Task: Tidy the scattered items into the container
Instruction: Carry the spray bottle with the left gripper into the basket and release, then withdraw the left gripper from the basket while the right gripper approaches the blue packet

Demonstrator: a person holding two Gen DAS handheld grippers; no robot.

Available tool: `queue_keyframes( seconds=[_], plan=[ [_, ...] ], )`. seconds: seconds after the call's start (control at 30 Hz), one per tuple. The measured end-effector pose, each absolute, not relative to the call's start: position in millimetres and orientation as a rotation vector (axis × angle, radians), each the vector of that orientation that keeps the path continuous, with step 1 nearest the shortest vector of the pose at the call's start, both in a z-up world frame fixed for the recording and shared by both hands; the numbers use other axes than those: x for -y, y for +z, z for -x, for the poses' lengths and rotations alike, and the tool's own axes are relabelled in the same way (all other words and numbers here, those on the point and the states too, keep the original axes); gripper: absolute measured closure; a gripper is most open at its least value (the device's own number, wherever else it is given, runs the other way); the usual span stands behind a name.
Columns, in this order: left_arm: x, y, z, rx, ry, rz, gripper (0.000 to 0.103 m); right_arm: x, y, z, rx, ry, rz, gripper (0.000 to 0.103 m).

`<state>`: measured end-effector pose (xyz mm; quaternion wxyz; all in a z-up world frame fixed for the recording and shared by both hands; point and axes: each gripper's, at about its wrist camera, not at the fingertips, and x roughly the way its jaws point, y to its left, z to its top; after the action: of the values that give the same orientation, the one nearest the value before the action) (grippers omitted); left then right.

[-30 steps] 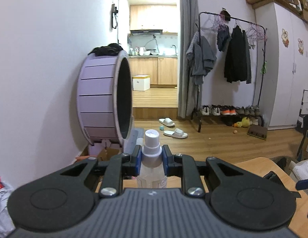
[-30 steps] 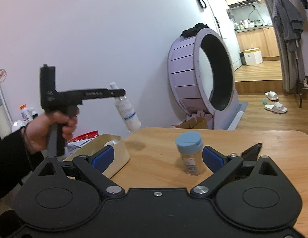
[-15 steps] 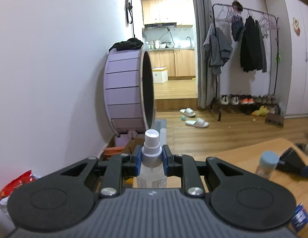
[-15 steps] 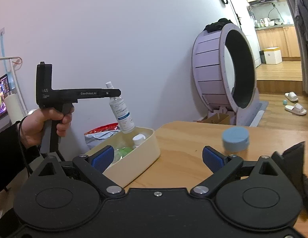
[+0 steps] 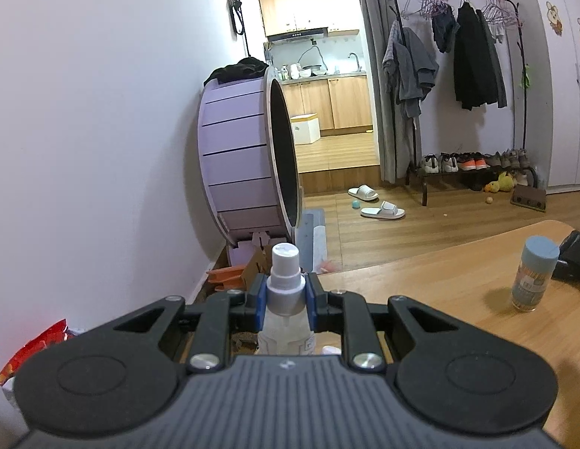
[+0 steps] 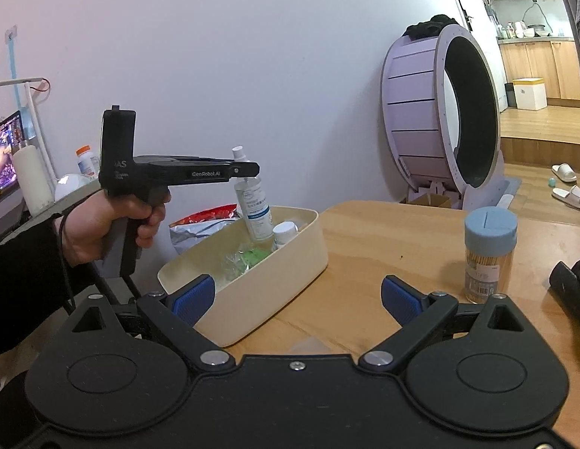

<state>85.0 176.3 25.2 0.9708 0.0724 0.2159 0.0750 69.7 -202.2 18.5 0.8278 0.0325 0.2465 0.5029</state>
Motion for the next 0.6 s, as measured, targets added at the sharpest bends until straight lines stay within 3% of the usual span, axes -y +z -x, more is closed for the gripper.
queue_keyframes(
  seconds=[0.6],
  plan=[
    [-185,2,-81,-0.431,0.151,-0.096,0.082,200,19,-68,-0.530,1.064,-0.062,0.007]
  ],
)
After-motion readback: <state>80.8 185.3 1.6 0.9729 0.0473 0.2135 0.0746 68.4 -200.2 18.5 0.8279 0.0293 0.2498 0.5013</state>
